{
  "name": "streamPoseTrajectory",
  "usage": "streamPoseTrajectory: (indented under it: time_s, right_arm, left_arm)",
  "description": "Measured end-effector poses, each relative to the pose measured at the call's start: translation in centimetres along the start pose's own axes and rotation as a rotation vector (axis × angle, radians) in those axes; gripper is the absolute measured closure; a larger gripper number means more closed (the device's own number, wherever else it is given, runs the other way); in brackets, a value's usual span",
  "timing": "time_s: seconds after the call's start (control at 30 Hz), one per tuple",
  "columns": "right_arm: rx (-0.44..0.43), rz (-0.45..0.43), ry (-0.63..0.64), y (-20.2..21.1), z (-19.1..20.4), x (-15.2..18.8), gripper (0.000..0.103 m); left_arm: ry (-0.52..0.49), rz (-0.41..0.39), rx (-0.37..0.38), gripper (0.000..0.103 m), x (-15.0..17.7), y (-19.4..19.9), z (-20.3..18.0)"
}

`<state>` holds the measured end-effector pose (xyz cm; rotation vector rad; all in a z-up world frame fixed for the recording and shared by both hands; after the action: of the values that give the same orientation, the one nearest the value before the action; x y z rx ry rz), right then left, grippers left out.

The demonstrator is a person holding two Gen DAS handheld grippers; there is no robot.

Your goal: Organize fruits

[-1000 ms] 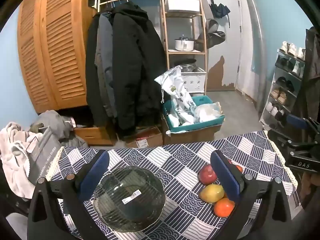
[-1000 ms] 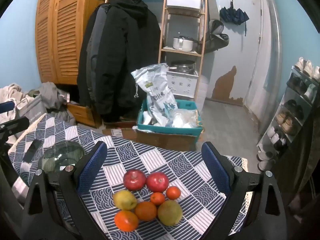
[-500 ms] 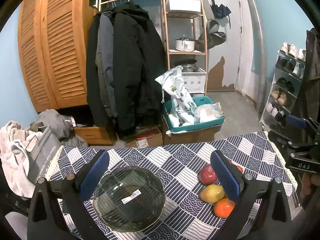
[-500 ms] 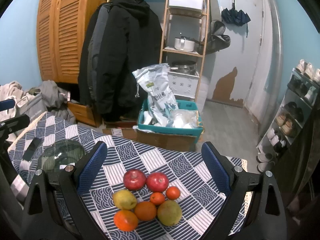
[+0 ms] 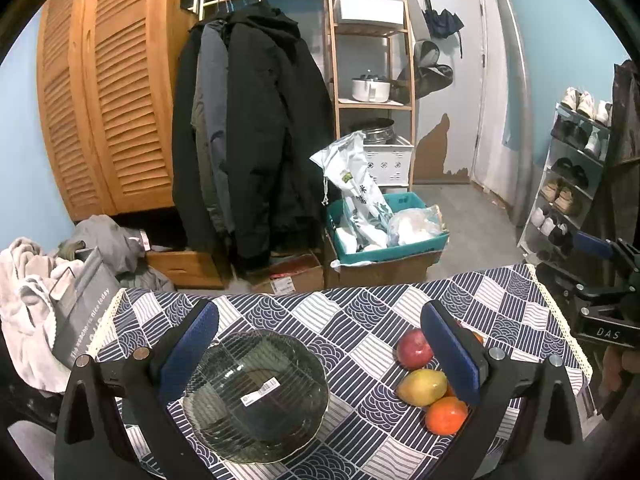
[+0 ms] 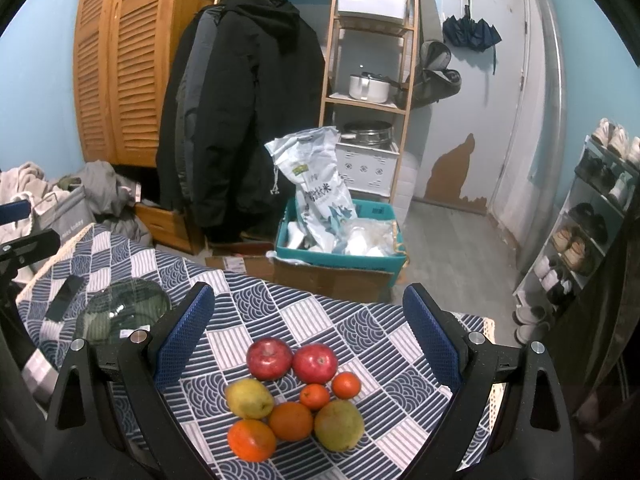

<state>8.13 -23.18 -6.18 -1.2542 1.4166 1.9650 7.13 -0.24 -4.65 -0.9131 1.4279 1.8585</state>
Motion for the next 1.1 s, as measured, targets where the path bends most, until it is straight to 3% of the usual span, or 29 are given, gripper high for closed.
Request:
streamPoseTrajectory:
  time_s: [1.1]
  right_arm:
    - [-0.001, 0.005, 0.001, -0.15, 0.07, 0.20, 0.009]
  left_arm:
    - [0.007, 0.005, 0.007, 0.001, 0.29, -0.06, 0.15]
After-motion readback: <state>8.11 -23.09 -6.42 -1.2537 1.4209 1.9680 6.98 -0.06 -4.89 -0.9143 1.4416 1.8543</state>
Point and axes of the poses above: each gripper's, at about its wrist camera, not at the fingertips, and y roughly against the way its jaws point, z to its left, x to its underside, the point moved 9 cm from there along -y, roughly the way its jaws point, and after that the axes turned 14 degrees about -x, right-handed, at the moved point
